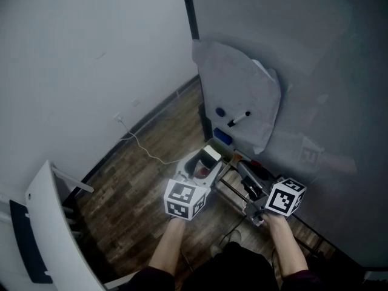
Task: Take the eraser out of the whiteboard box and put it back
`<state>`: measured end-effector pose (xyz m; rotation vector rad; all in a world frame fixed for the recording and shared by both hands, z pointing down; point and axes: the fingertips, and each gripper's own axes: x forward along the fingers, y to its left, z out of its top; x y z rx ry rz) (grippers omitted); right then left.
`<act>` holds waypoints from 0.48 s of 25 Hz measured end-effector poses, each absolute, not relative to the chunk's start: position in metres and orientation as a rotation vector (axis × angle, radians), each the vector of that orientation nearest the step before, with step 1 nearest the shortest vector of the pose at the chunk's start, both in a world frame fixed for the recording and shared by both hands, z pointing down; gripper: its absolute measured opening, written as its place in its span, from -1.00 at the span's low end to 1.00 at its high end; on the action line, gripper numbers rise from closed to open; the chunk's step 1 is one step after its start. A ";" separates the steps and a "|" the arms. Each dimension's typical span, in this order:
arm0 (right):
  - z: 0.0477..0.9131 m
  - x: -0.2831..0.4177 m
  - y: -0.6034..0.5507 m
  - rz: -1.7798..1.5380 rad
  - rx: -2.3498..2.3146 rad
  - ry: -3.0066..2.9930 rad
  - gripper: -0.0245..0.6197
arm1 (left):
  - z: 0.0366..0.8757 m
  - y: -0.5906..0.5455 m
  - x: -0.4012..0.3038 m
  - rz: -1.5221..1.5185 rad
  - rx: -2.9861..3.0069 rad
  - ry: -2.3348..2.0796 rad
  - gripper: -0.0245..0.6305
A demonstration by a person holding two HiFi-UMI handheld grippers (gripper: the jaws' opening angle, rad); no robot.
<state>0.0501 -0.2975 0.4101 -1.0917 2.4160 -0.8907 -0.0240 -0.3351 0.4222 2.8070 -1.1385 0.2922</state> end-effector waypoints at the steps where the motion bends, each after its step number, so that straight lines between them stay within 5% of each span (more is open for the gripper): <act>1: 0.406 0.051 -0.297 -0.879 -1.088 2.416 -0.91 | 0.414 -0.333 -0.024 0.274 2.813 -1.137 -0.15; 12: 0.321 0.054 -0.280 -0.669 -1.003 2.448 -0.91 | 0.307 -0.297 -0.024 0.044 2.885 -1.089 -0.15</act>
